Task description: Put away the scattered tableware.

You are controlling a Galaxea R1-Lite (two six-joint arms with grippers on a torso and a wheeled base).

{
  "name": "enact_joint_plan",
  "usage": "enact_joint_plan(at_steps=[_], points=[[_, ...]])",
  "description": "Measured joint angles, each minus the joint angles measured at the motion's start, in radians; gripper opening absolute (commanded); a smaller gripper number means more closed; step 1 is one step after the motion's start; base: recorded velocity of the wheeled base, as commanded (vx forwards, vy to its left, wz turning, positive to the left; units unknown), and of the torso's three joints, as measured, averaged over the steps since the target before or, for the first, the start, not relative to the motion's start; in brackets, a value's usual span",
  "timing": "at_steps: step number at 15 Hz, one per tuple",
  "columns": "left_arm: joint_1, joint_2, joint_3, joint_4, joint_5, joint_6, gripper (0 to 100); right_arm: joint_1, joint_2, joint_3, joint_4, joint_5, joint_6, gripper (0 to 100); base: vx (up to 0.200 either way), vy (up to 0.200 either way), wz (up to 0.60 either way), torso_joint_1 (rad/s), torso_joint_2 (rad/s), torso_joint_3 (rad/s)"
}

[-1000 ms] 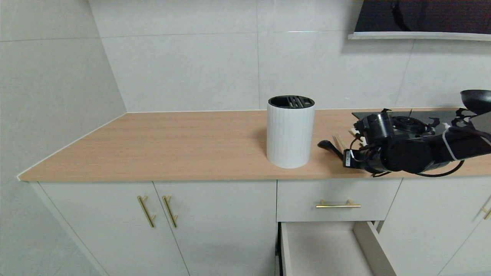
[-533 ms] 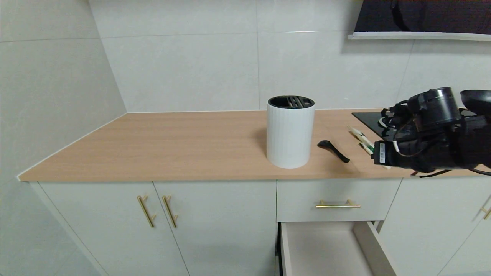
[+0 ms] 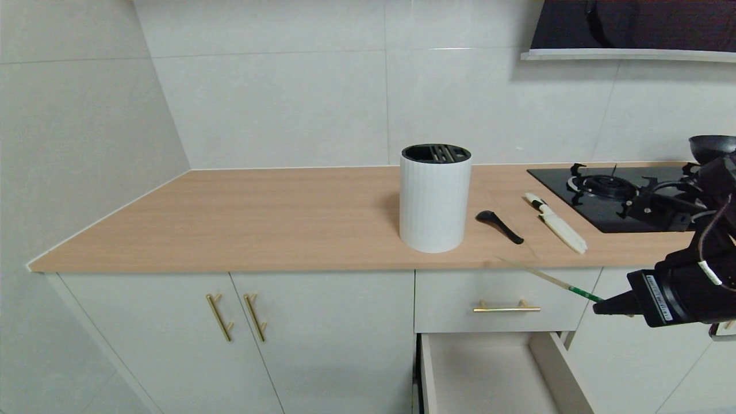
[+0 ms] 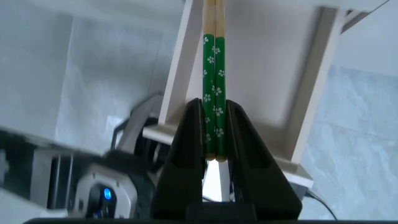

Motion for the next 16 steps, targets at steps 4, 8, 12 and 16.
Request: enact_joint_plan(at_steps=[4, 8, 12, 16], points=[[0.0, 0.0, 0.0, 0.0, 0.0, 0.0, 100, 0.036, 0.033, 0.024, 0.0, 0.003, -0.006, 0, 0.0, 0.0, 0.0, 0.0, 0.0, 0.0], [0.0, 0.0, 0.0, 0.0, 0.0, 0.0, 100, 0.089, 0.065, 0.052, -0.003, -0.003, -0.012, 0, 0.0, 0.0, 0.0, 0.0, 0.0, 0.0], [0.0, 0.0, 0.0, 0.0, 0.0, 0.0, 100, 0.116, 0.102, 0.07, -0.006, -0.005, -0.026, 0, 0.0, 0.0, 0.0, 0.0, 0.0, 0.0], [0.0, 0.0, 0.0, 0.0, 0.0, 0.0, 100, 0.136, 0.15, 0.072, -0.008, -0.01, -0.024, 0, 0.0, 0.0, 0.0, -0.075, 0.18, 0.107]])
